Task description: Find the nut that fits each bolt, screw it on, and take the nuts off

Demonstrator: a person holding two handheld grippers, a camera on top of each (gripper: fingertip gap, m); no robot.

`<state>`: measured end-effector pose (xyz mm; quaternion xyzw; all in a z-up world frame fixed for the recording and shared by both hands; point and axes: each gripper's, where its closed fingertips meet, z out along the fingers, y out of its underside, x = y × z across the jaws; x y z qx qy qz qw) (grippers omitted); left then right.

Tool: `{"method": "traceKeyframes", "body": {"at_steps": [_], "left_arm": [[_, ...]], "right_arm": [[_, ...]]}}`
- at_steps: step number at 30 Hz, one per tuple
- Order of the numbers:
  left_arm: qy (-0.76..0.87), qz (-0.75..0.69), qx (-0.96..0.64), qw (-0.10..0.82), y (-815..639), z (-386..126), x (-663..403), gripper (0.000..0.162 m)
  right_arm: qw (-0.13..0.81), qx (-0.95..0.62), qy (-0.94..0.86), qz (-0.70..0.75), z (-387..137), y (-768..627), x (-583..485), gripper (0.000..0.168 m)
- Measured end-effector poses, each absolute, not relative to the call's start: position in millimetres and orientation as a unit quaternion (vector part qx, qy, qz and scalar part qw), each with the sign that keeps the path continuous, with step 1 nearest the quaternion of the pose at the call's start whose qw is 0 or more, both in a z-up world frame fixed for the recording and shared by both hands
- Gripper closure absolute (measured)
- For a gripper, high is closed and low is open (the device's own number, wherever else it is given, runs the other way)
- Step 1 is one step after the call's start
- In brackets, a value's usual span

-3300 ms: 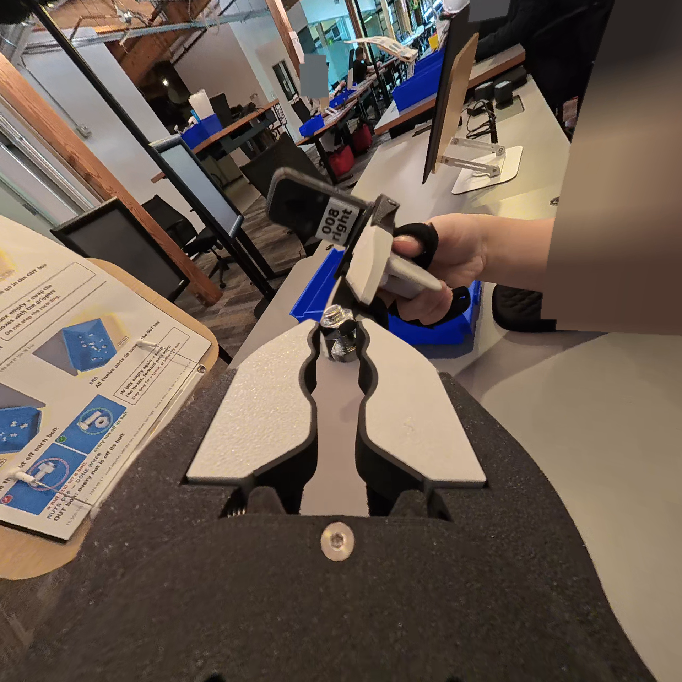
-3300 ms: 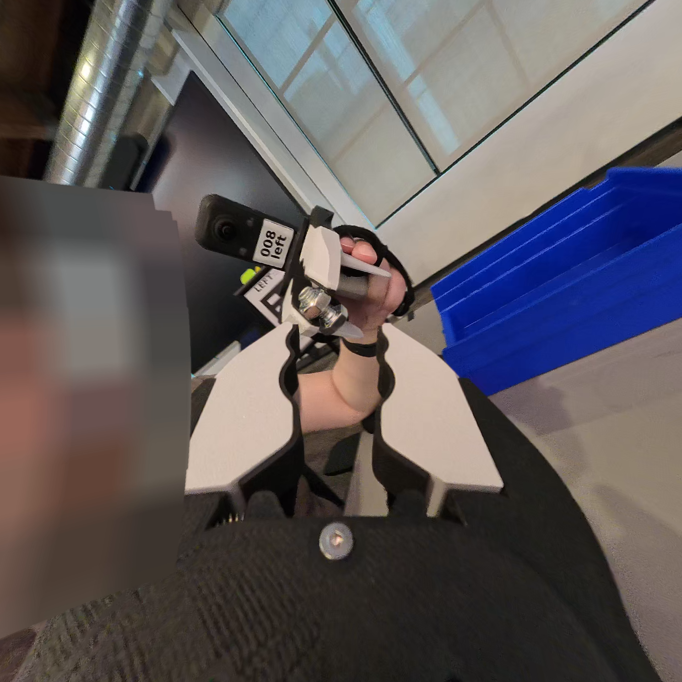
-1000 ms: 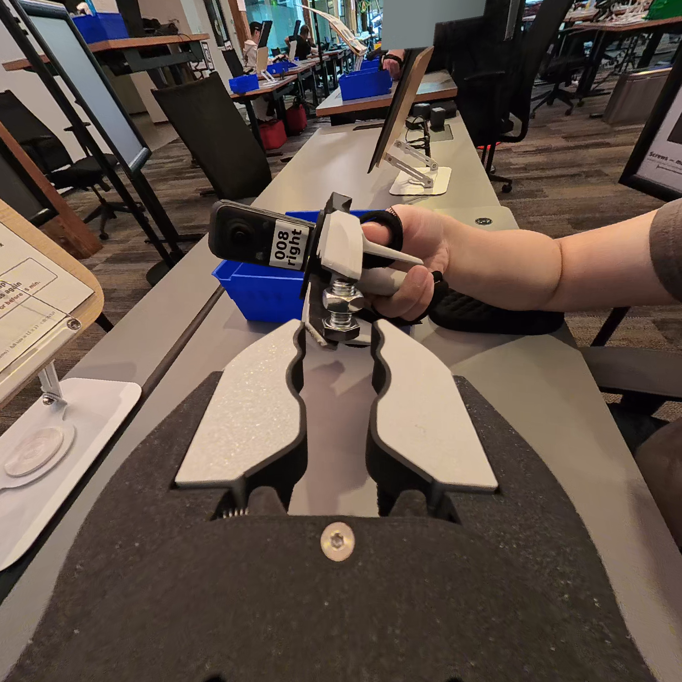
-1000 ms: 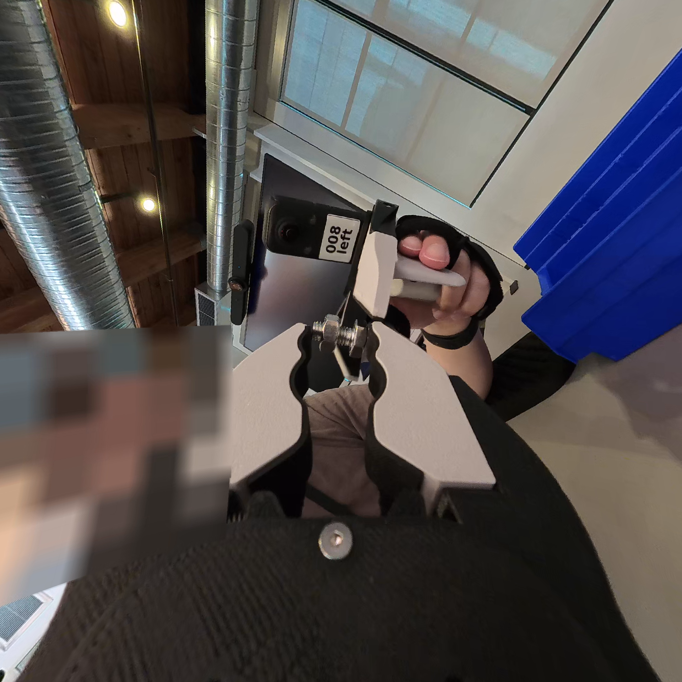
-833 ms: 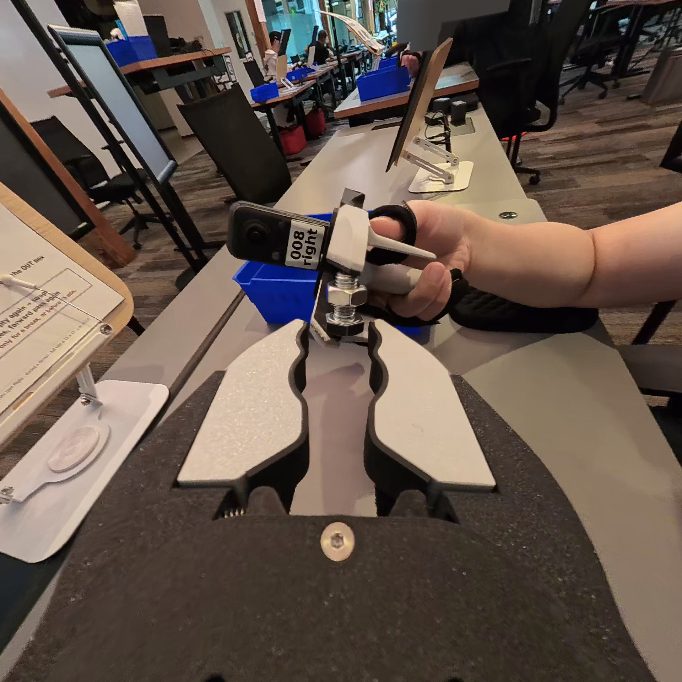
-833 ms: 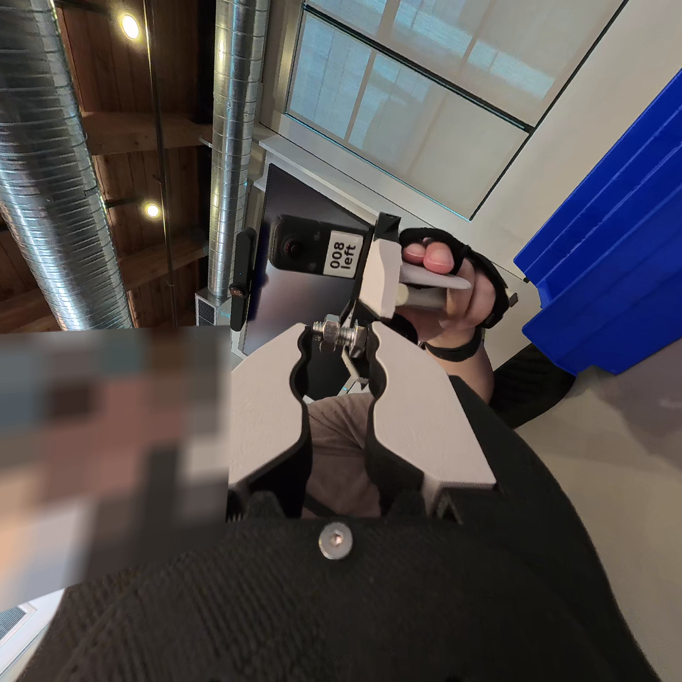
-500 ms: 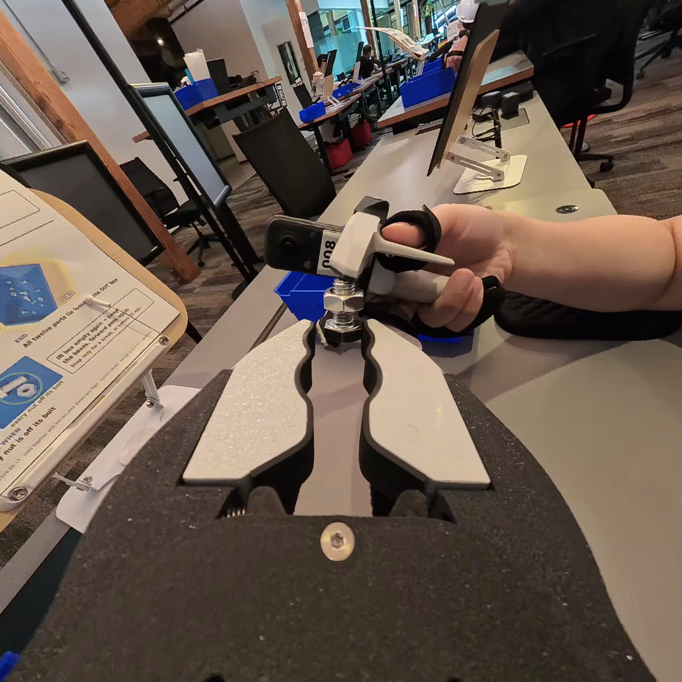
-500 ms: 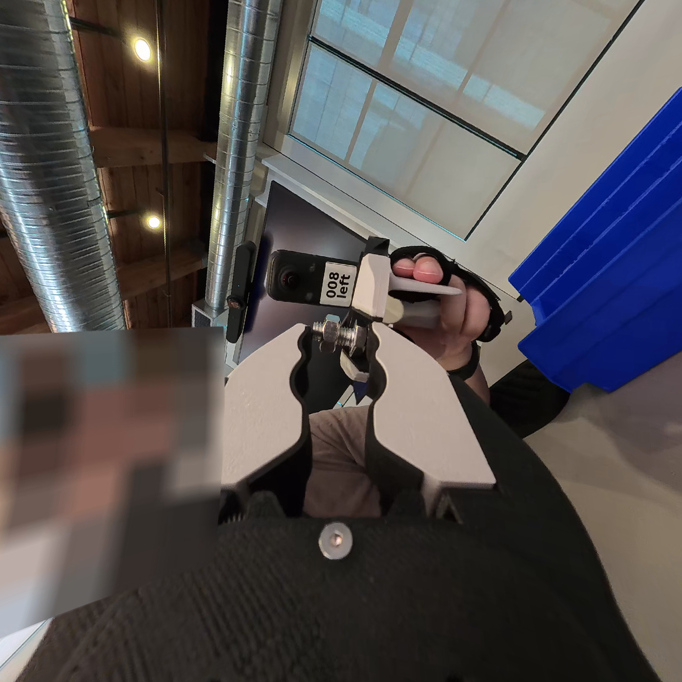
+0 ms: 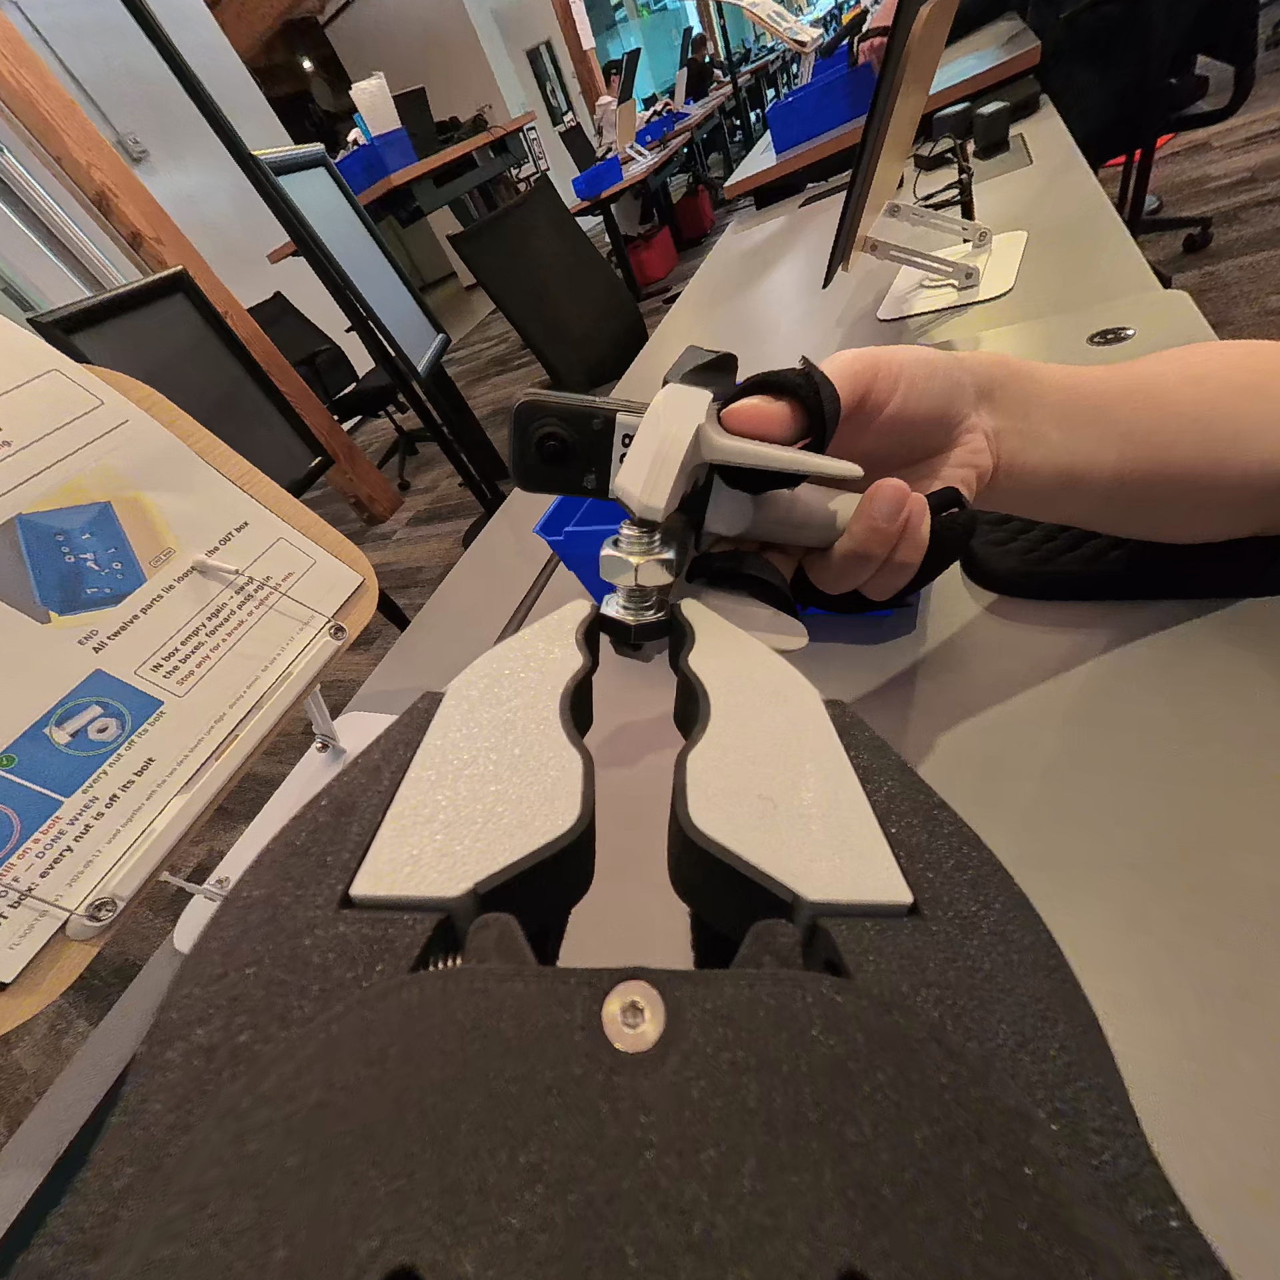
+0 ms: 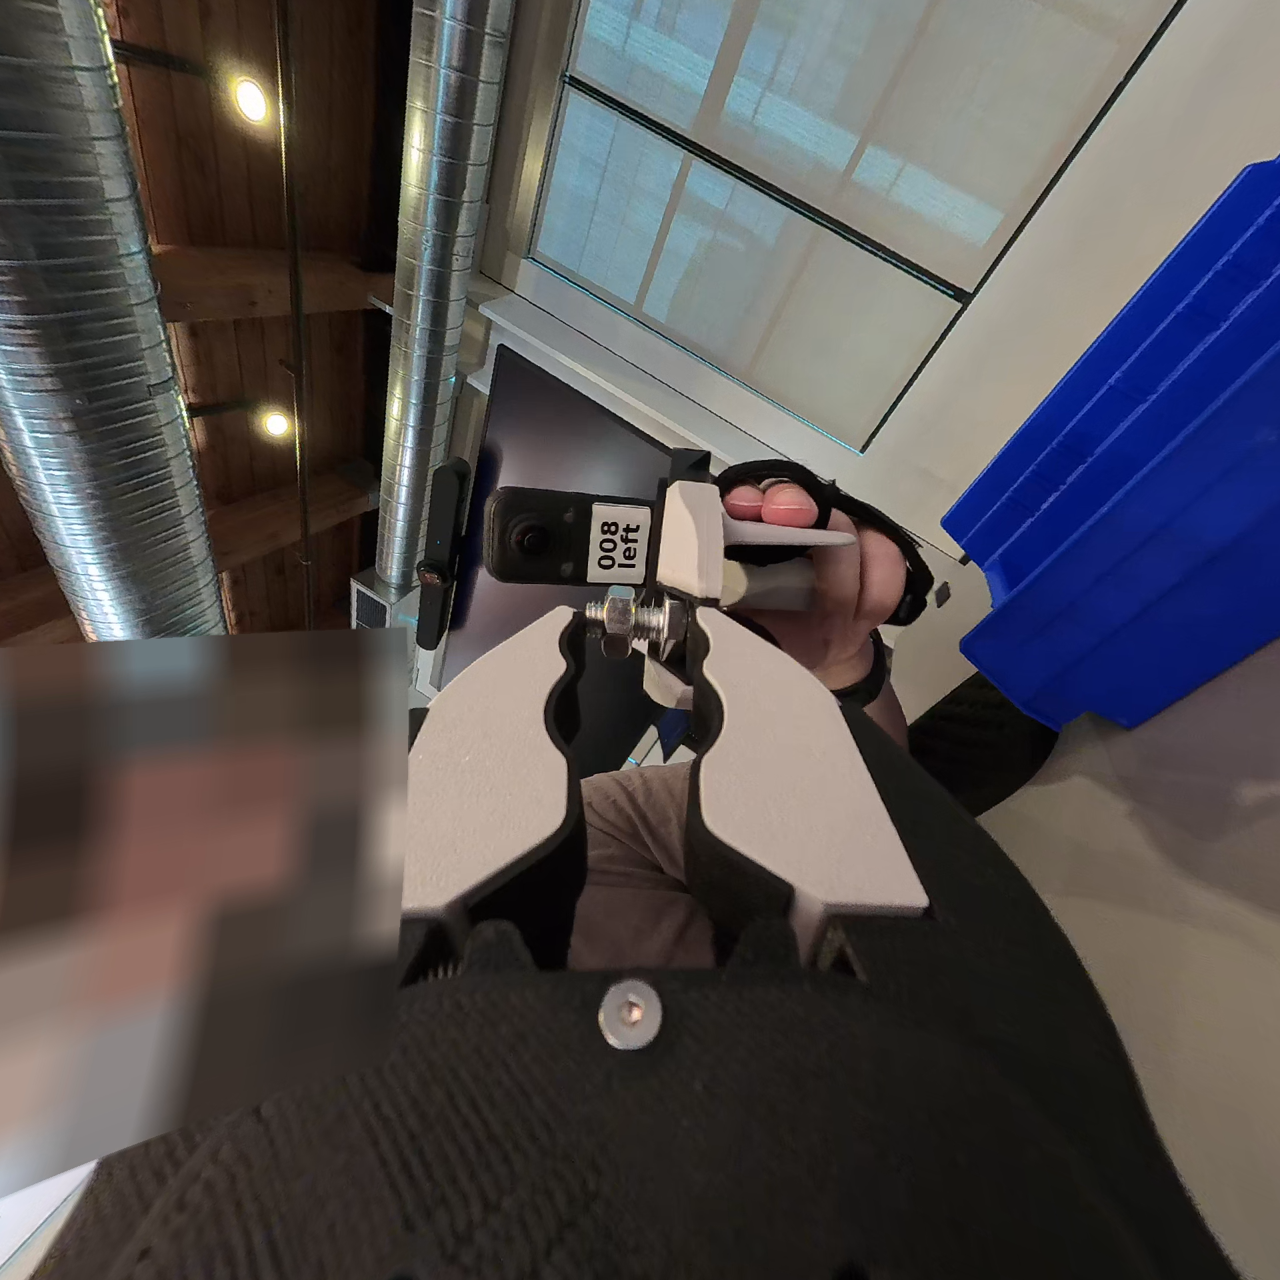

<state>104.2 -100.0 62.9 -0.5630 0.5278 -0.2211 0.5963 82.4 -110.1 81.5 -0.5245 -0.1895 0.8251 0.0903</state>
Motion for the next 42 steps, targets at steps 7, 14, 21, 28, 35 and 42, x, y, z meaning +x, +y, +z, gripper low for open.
{"method": "traceKeyframes", "body": {"at_steps": [7,14,21,28,35,42], "left_arm": [[0.534,-0.21,-0.564,0.593,-101,62,104,0.144],[0.537,-0.211,-0.567,0.588,-100,60,103,0.144],[0.535,-0.215,-0.567,0.588,-100,61,102,0.144],[0.519,-0.238,-0.574,0.587,-98,67,97,0.144],[0.457,-0.373,-0.61,0.53,-97,72,90,0.144],[0.399,-0.469,-0.611,0.498,-101,82,96,0.144]], "right_arm": [[0.086,-0.528,-0.194,0.822,80,-111,82,0.14],[0.075,-0.527,-0.192,0.824,78,-111,82,0.14],[0.084,-0.529,-0.194,0.822,79,-109,83,0.14],[0.096,-0.537,-0.205,0.812,77,-107,86,0.139],[0.226,-0.554,-0.255,0.759,87,-88,104,0.138],[0.49,-0.529,-0.36,0.592,121,-94,115,0.125]]}}
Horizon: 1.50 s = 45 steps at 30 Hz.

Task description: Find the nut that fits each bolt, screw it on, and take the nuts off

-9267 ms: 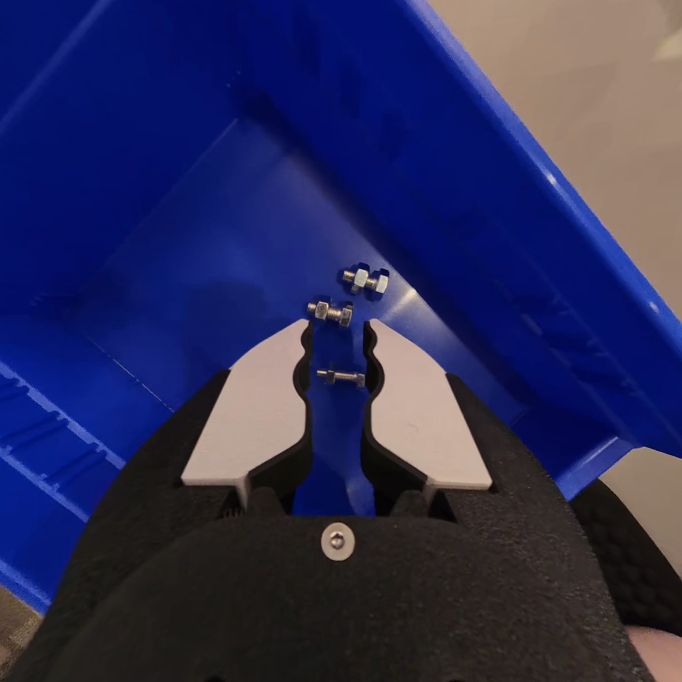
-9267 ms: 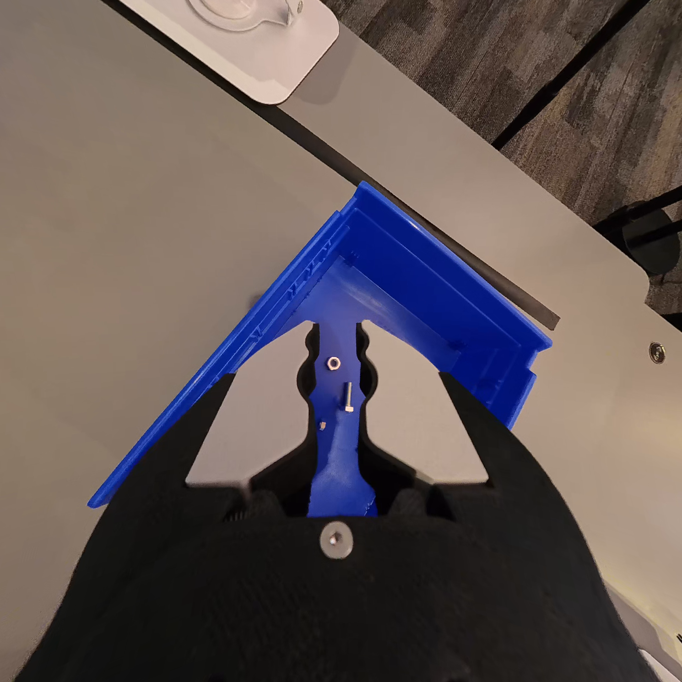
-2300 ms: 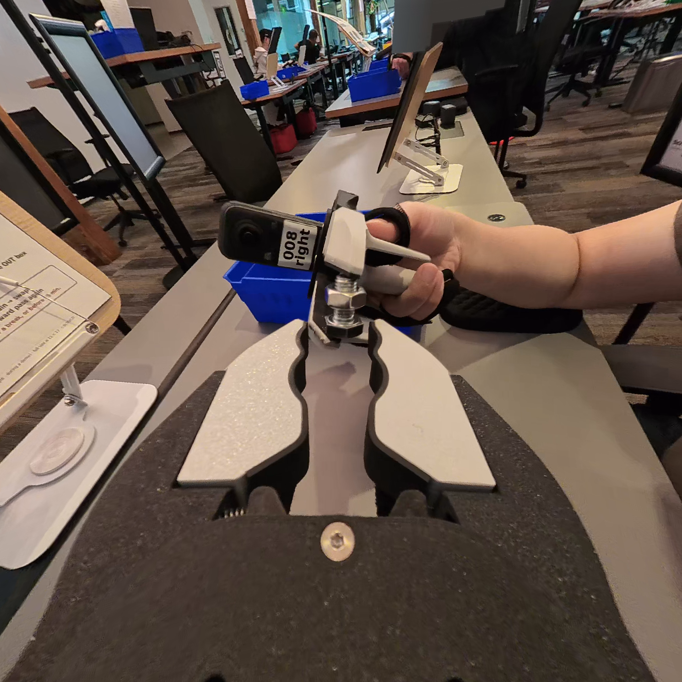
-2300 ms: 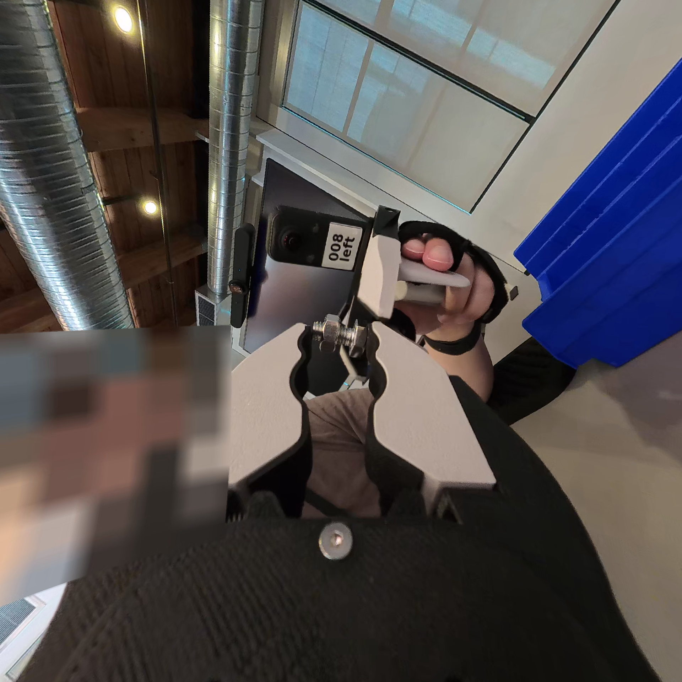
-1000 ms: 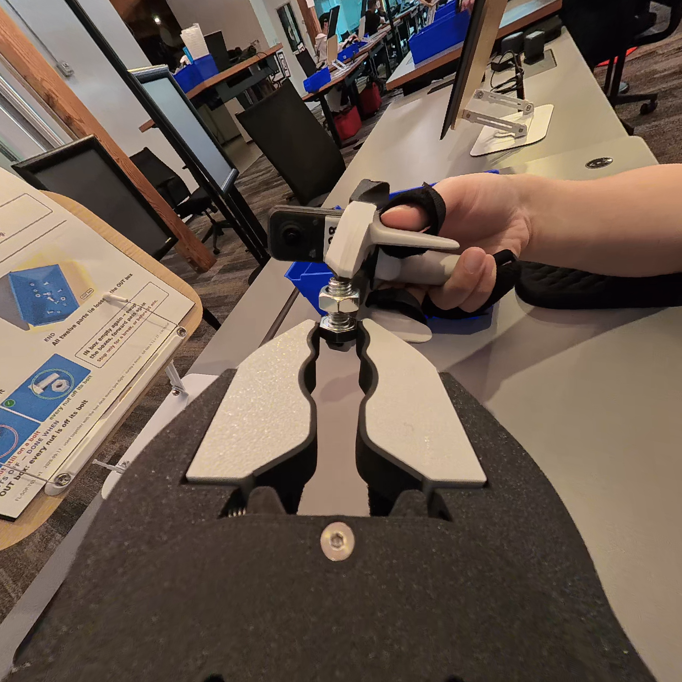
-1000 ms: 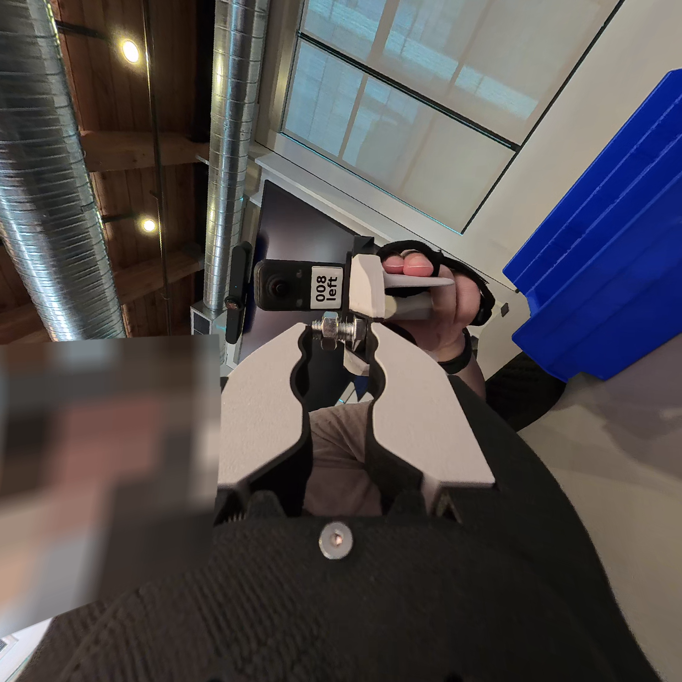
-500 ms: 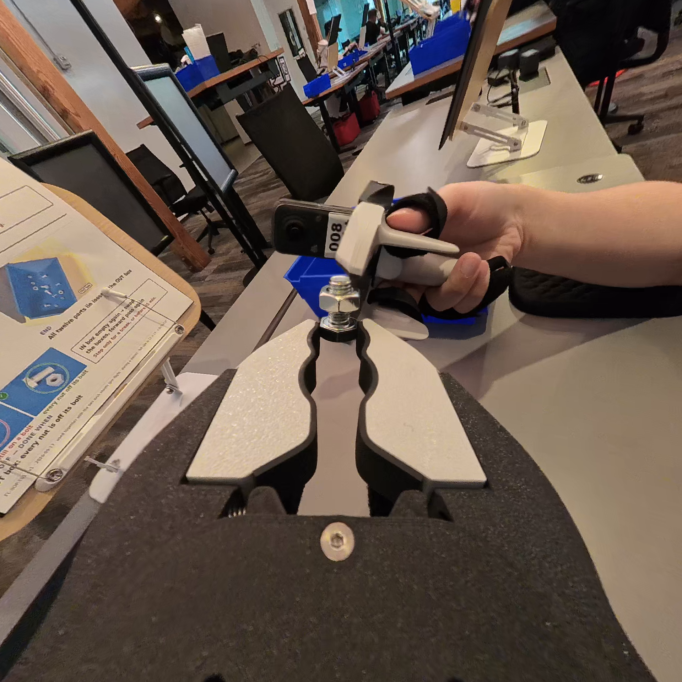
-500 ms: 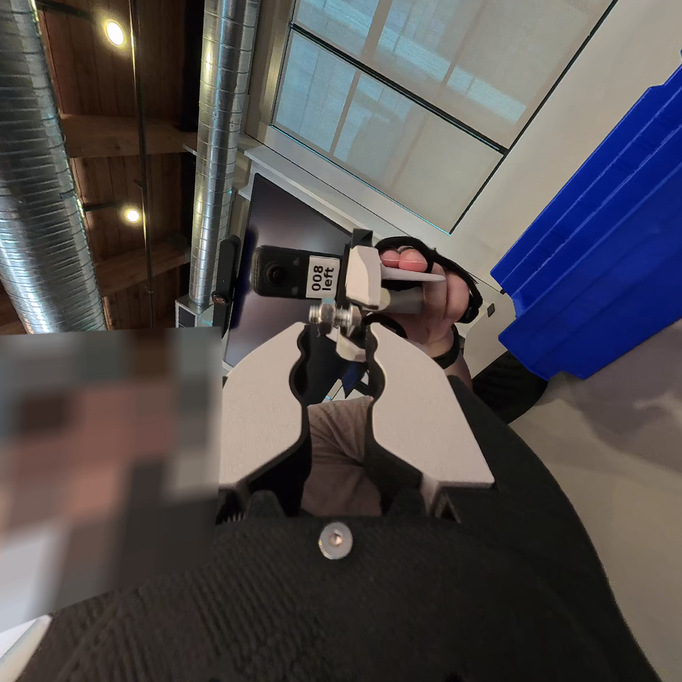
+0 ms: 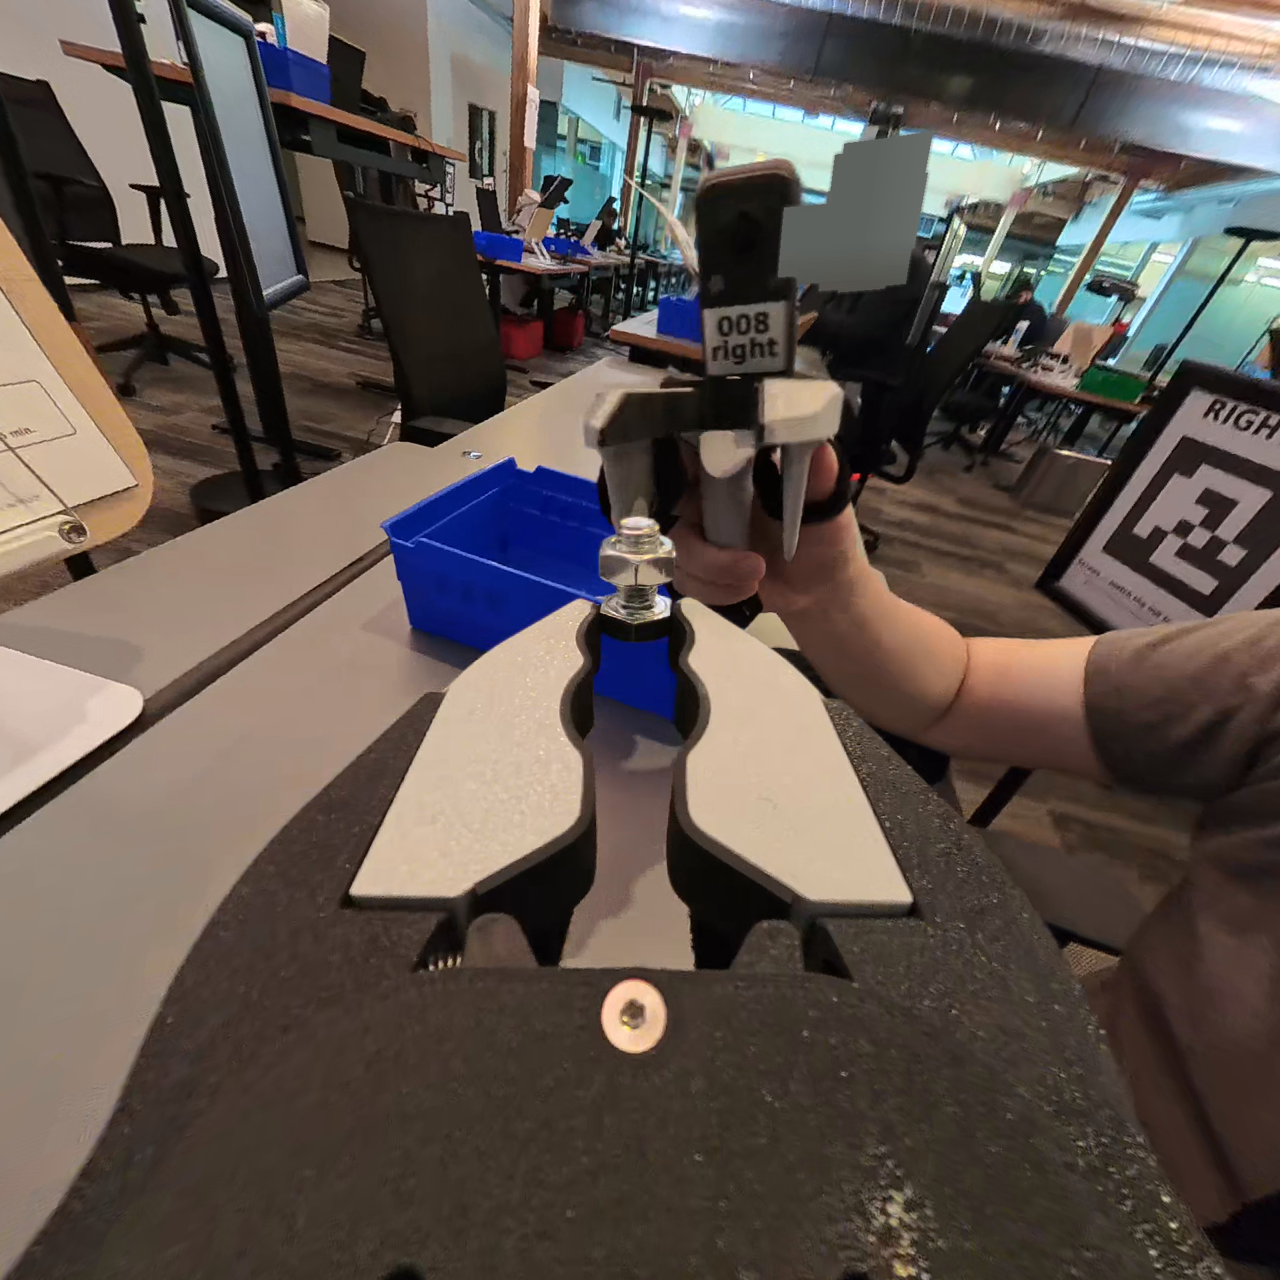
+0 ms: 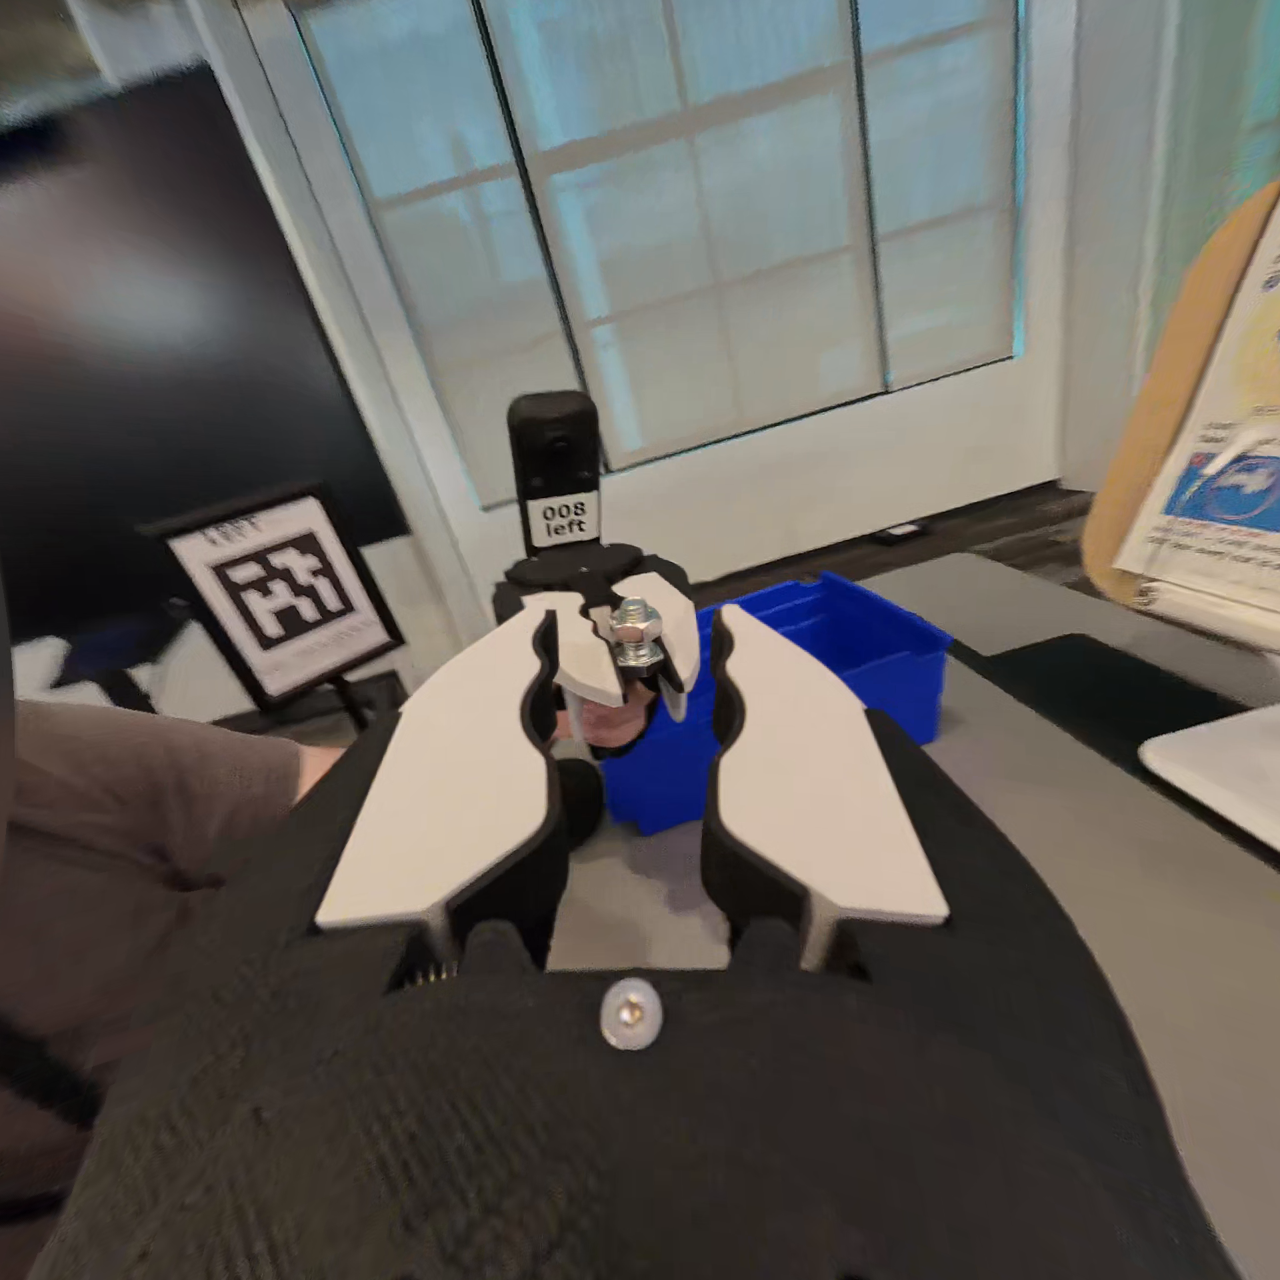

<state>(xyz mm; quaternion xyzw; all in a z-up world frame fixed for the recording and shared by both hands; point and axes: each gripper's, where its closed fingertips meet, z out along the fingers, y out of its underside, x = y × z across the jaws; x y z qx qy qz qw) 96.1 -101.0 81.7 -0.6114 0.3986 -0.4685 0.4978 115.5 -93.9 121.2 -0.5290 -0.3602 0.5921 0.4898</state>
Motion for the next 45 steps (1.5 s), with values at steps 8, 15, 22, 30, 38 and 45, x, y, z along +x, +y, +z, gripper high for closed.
{"method": "traceKeyframes", "body": {"at_steps": [8,15,22,30,38,45], "left_arm": [[0.421,-0.467,-0.594,0.502,-121,89,108,0.144],[0.436,-0.473,-0.585,0.495,-130,91,112,0.144],[0.437,-0.494,-0.569,0.49,-138,101,110,0.144],[0.444,-0.475,-0.575,0.497,-138,96,115,0.144],[0.412,-0.44,-0.593,0.533,-119,97,107,0.144],[0.361,-0.209,-0.682,0.601,-66,60,90,0.144]], "right_arm": [[0.455,-0.54,-0.376,0.6,110,-107,95,0.121],[0.453,-0.533,-0.389,0.6,108,-111,92,0.121],[0.451,-0.518,-0.379,0.62,114,-105,102,0.124],[0.453,-0.514,-0.396,0.611,116,-121,91,0.121],[0.458,-0.512,-0.373,0.624,119,-104,107,0.123],[0.483,-0.545,-0.375,0.574,107,-95,102,0.123]]}}
